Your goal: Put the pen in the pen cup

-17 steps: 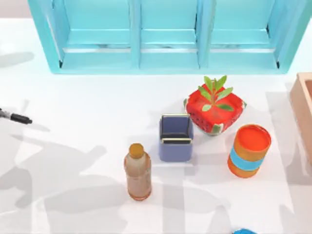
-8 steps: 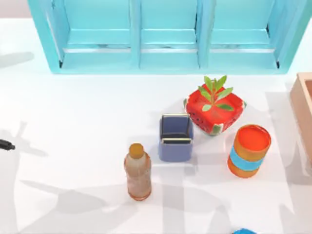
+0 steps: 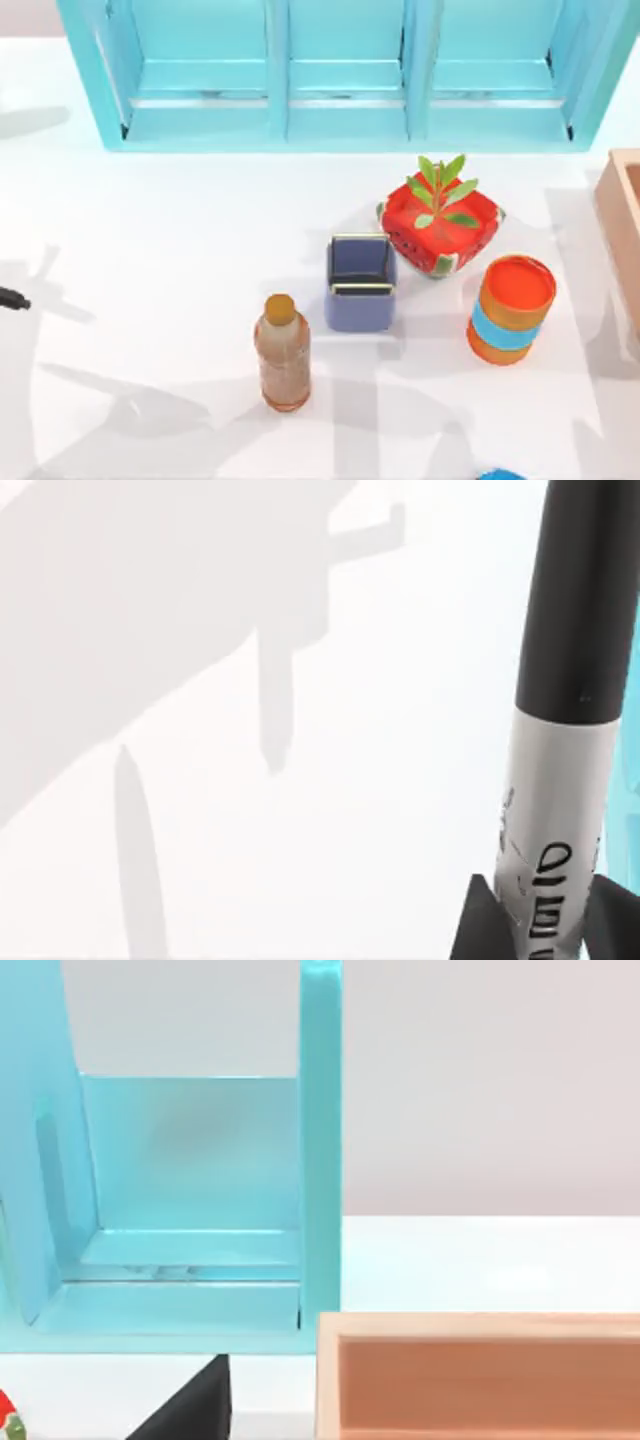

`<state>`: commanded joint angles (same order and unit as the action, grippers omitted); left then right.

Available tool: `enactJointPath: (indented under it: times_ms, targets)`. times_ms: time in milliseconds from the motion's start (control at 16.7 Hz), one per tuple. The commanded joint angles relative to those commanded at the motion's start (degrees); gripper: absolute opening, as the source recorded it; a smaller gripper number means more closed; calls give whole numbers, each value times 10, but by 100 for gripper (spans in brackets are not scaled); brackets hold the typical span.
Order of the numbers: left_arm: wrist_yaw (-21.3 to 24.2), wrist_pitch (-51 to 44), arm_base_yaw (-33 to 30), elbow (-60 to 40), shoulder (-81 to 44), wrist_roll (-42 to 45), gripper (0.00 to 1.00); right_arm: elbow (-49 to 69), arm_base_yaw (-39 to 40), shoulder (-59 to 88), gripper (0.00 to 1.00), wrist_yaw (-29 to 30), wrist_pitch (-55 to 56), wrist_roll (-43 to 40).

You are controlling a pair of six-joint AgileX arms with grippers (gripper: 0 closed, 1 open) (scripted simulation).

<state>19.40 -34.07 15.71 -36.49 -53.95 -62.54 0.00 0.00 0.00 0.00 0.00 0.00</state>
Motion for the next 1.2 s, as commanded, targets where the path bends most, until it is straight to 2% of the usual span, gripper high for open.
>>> enactJointPath:
  times_ms: [180, 360, 1020, 1200]
  targets:
    - [-86, 35, -52, -21, -52, 34, 0, 0, 0, 0, 100, 0, 0, 0]
    - [-212, 95, -131, -60, -120, 83, 0, 0, 0, 0, 100, 0, 0, 0]
    - [-784, 445, -526, -299, -394, 293, 0, 0, 0, 0, 100, 0, 0, 0]
    - [-923, 524, -633, -349, -475, 350, 0, 0, 0, 0, 100, 0, 0, 0]
